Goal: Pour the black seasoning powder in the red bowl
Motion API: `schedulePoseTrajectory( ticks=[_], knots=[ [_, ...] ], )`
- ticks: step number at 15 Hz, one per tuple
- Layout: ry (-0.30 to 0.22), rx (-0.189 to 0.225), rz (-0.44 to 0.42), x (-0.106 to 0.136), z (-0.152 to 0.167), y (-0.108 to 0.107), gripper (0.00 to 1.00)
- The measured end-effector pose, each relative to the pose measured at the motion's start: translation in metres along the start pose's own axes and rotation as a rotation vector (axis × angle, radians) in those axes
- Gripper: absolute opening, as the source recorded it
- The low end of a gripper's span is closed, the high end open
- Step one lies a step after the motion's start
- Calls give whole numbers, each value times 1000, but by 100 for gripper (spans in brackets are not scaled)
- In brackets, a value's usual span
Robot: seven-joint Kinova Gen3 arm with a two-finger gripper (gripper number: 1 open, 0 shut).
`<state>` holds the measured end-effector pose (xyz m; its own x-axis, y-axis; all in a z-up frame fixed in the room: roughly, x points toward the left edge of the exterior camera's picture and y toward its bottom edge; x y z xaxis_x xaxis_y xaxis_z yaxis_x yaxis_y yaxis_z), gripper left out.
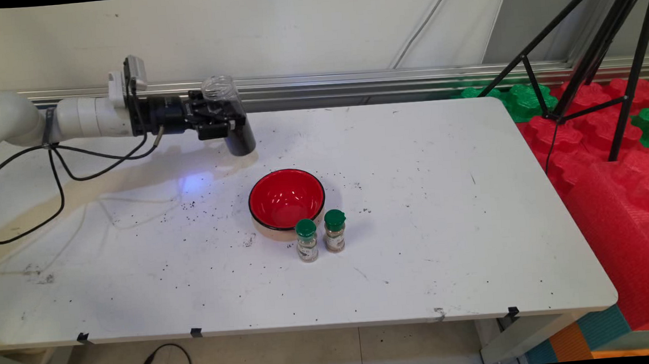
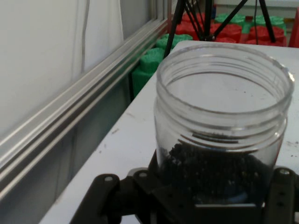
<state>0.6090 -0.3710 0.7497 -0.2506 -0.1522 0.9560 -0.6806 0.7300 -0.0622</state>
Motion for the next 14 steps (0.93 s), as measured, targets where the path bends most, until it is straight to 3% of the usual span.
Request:
schedulePoseTrajectory(
  ticks=[14],
  knots=[
    [-20, -1, 288, 13, 35, 11, 0]
  ],
)
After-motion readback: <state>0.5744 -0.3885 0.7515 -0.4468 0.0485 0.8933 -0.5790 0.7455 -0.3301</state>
